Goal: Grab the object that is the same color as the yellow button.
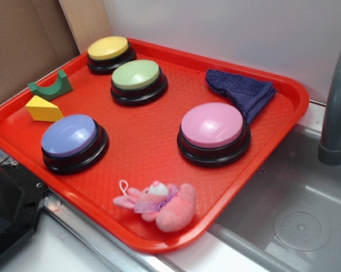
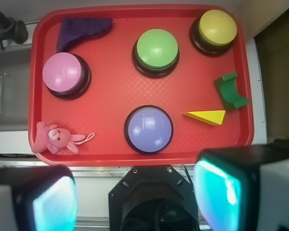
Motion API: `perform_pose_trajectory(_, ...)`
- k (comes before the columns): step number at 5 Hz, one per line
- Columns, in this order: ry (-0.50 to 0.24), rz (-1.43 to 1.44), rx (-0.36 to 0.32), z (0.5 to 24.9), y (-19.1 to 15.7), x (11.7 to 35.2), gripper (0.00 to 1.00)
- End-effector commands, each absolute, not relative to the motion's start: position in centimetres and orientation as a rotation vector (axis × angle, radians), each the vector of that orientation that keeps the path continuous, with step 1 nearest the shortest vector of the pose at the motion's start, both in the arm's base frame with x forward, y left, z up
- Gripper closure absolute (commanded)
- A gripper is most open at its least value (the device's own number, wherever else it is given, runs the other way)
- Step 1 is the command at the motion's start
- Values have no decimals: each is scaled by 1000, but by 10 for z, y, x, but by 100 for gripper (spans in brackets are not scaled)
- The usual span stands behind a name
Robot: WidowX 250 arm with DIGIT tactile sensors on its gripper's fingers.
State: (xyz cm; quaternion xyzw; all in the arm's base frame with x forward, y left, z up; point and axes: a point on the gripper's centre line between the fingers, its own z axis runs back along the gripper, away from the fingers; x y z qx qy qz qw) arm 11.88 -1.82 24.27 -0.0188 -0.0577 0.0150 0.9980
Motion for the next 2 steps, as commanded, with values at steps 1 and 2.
perform_pose_trajectory(1, -115, 30, -38, 243, -18, 119, 0)
perform_pose_trajectory(2, -147, 177, -78, 237, -10, 125, 0)
